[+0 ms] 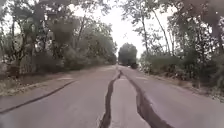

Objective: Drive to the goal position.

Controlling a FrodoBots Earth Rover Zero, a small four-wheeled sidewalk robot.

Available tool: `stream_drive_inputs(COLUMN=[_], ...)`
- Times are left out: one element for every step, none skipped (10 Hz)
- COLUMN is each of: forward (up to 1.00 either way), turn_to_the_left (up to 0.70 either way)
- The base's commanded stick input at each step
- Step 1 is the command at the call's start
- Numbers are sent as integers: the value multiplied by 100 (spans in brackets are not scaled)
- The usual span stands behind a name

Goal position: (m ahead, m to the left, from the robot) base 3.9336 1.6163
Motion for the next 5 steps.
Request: stream_drive_inputs(forward=[100, 100, 100, 100, 100], turn_to_the_left=[0, 0, 0, 0, 0])
